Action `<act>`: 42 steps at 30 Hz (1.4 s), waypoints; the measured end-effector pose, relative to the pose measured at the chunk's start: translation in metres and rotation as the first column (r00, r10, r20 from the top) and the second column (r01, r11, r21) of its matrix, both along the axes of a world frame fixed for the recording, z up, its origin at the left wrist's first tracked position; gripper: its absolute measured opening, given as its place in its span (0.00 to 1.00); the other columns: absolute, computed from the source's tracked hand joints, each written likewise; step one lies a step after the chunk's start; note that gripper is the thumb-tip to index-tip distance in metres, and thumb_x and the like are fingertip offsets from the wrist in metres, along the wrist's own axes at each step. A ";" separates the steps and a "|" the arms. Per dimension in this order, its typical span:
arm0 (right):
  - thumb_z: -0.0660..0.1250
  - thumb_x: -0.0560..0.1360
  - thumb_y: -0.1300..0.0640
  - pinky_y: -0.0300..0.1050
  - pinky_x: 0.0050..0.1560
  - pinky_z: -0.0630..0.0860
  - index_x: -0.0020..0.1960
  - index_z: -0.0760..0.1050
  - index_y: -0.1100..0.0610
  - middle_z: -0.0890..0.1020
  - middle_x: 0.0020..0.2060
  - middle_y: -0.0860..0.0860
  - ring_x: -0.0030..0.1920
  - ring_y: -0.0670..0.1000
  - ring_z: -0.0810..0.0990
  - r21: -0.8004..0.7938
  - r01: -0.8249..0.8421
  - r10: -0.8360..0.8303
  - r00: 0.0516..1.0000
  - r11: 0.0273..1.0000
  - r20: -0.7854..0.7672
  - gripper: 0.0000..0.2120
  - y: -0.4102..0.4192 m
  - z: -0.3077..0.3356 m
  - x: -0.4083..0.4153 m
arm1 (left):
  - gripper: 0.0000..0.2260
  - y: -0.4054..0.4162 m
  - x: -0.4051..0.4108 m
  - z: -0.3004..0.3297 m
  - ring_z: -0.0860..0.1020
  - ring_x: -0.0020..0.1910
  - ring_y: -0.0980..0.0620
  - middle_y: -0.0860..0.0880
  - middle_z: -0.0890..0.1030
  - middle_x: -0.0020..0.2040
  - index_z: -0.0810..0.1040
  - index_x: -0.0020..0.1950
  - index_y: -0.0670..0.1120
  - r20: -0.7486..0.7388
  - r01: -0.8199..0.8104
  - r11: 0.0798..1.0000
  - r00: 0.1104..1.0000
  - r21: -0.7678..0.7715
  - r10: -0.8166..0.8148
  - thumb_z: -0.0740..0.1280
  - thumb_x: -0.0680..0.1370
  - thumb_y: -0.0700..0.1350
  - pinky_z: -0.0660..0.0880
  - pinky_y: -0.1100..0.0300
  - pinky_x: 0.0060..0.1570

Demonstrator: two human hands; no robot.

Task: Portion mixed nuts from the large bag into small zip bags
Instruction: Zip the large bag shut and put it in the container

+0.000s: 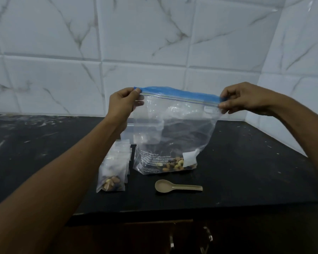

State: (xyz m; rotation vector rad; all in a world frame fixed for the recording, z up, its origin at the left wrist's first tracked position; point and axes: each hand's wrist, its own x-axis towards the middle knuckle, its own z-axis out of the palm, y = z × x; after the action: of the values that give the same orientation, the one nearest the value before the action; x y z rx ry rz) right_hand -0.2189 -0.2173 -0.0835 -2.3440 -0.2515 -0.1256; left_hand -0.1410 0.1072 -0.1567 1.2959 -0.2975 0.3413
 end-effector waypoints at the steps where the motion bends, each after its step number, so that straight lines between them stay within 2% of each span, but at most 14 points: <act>1: 0.69 0.74 0.64 0.36 0.40 0.80 0.45 0.77 0.61 0.83 0.39 0.60 0.42 0.55 0.81 0.018 0.033 -0.035 0.997 0.999 0.069 0.02 -0.002 -0.001 0.002 | 0.04 0.000 0.000 0.000 0.78 0.33 0.53 0.48 0.80 0.34 0.82 0.46 0.44 0.029 -0.012 1.000 1.000 0.018 0.012 0.68 0.79 0.40 0.76 0.66 0.37; 4: 0.70 0.74 0.65 0.41 0.40 0.76 0.43 0.76 0.58 0.82 0.31 0.52 0.34 0.49 0.79 0.055 0.099 -0.110 0.962 0.994 0.250 0.05 -0.005 -0.002 0.010 | 0.05 0.002 0.000 0.001 0.76 0.33 0.54 0.46 0.78 0.35 0.82 0.48 0.43 0.070 -0.052 0.995 0.996 0.084 0.046 0.66 0.80 0.39 0.77 0.65 0.40; 6: 0.69 0.74 0.65 0.42 0.41 0.74 0.47 0.75 0.57 0.81 0.30 0.50 0.32 0.46 0.78 0.083 0.102 -0.122 0.947 0.991 0.296 0.06 -0.002 -0.004 0.013 | 0.06 0.004 0.000 0.000 0.77 0.33 0.53 0.47 0.77 0.35 0.82 0.46 0.44 0.046 -0.035 0.995 0.998 0.091 0.031 0.66 0.80 0.41 0.76 0.63 0.42; 9: 0.68 0.75 0.66 0.44 0.45 0.76 0.58 0.74 0.56 0.81 0.38 0.57 0.36 0.50 0.78 0.113 0.085 -0.113 0.956 0.990 0.270 0.13 0.003 -0.009 0.015 | 0.07 0.008 0.000 0.001 0.78 0.33 0.55 0.49 0.78 0.36 0.81 0.45 0.46 0.020 -0.006 0.990 1.000 0.141 0.003 0.66 0.81 0.44 0.72 0.62 0.43; 14: 0.69 0.74 0.66 0.42 0.45 0.75 0.48 0.79 0.60 0.80 0.37 0.56 0.37 0.50 0.77 0.117 0.112 -0.138 0.960 0.987 0.242 0.04 0.001 -0.013 0.016 | 0.06 0.007 -0.003 0.008 0.77 0.33 0.53 0.47 0.76 0.34 0.79 0.45 0.44 0.067 -0.034 0.986 0.998 0.165 0.024 0.65 0.81 0.41 0.76 0.65 0.38; 18: 0.68 0.75 0.65 0.40 0.42 0.73 0.52 0.78 0.62 0.80 0.35 0.54 0.35 0.48 0.76 0.122 0.148 -0.173 0.957 0.981 0.232 0.05 0.000 -0.016 0.016 | 0.03 0.007 -0.002 0.005 0.75 0.28 0.53 0.49 0.76 0.29 0.79 0.51 0.41 0.130 -0.048 0.984 0.991 0.169 0.026 0.66 0.80 0.39 0.77 0.61 0.37; 21: 0.68 0.76 0.65 0.39 0.42 0.74 0.52 0.77 0.62 0.80 0.36 0.54 0.35 0.48 0.76 0.120 0.153 -0.177 0.959 0.981 0.223 0.05 0.002 -0.017 0.017 | 0.08 0.009 -0.004 0.006 0.75 0.26 0.53 0.46 0.78 0.33 0.78 0.59 0.43 0.200 -0.077 0.959 0.980 0.272 0.022 0.66 0.80 0.38 0.78 0.60 0.37; 25: 0.68 0.76 0.65 0.40 0.43 0.74 0.51 0.78 0.61 0.80 0.37 0.55 0.36 0.48 0.76 0.142 0.150 -0.176 0.964 0.978 0.199 0.05 0.001 -0.018 0.019 | 0.03 0.012 -0.008 0.012 0.78 0.32 0.49 0.44 0.80 0.37 0.79 0.49 0.43 0.279 -0.149 0.906 0.960 0.397 0.036 0.68 0.78 0.36 0.80 0.56 0.41; 27: 0.68 0.76 0.64 0.42 0.44 0.74 0.52 0.78 0.61 0.80 0.37 0.55 0.37 0.49 0.76 0.138 0.154 -0.179 0.964 0.978 0.197 0.05 0.000 -0.019 0.021 | 0.04 0.013 -0.008 0.015 0.79 0.31 0.51 0.44 0.80 0.36 0.80 0.45 0.41 0.294 -0.190 0.892 0.954 0.411 0.067 0.67 0.79 0.35 0.80 0.60 0.39; 30: 0.68 0.76 0.64 0.43 0.46 0.75 0.52 0.78 0.61 0.80 0.37 0.55 0.37 0.49 0.76 0.118 0.158 -0.179 0.964 0.980 0.199 0.06 0.000 -0.018 0.021 | 0.05 0.013 -0.010 0.019 0.80 0.29 0.59 0.44 0.80 0.35 0.80 0.48 0.36 0.314 -0.216 0.880 0.946 0.422 0.081 0.65 0.80 0.35 0.77 0.68 0.37; 34: 0.68 0.76 0.64 0.45 0.48 0.73 0.51 0.77 0.61 0.81 0.38 0.55 0.38 0.49 0.76 0.048 0.155 -0.161 0.966 0.987 0.202 0.04 0.000 -0.014 0.015 | 0.08 0.022 -0.012 0.027 0.80 0.30 0.65 0.48 0.81 0.36 0.82 0.48 0.35 0.332 -0.254 0.793 0.941 0.554 0.069 0.64 0.80 0.36 0.72 0.75 0.37; 37: 0.68 0.76 0.64 0.44 0.48 0.73 0.51 0.77 0.61 0.80 0.38 0.55 0.38 0.49 0.76 0.017 0.155 -0.155 0.964 0.988 0.216 0.05 0.001 -0.012 0.013 | 0.09 0.029 -0.017 0.038 0.75 0.27 0.68 0.46 0.83 0.39 0.83 0.48 0.37 0.366 -0.300 0.621 0.930 0.724 0.023 0.64 0.80 0.38 0.67 0.78 0.33; 39: 0.68 0.76 0.64 0.41 0.46 0.73 0.52 0.77 0.61 0.80 0.38 0.55 0.38 0.48 0.76 0.006 0.146 -0.144 0.965 0.989 0.220 0.05 0.003 -0.012 0.013 | 0.09 0.032 -0.020 0.046 0.74 0.26 0.68 0.46 0.83 0.39 0.82 0.46 0.40 0.397 -0.343 0.530 0.918 0.776 0.014 0.64 0.81 0.38 0.66 0.78 0.31; 42: 0.67 0.76 0.64 0.39 0.44 0.72 0.52 0.77 0.61 0.80 0.39 0.56 0.39 0.49 0.76 -0.003 0.132 -0.128 0.965 0.991 0.228 0.05 0.006 -0.010 0.014 | 0.08 0.036 -0.022 0.053 0.77 0.33 0.69 0.50 0.82 0.36 0.81 0.49 0.46 0.447 -0.391 0.491 0.895 0.778 0.005 0.63 0.80 0.37 0.69 0.77 0.37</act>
State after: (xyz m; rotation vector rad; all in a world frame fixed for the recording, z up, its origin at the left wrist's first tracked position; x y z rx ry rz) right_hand -0.2053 -0.2117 -0.0936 -2.3640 -0.2107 -0.4590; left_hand -0.1630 0.1430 -0.1040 2.2897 -0.7247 0.7233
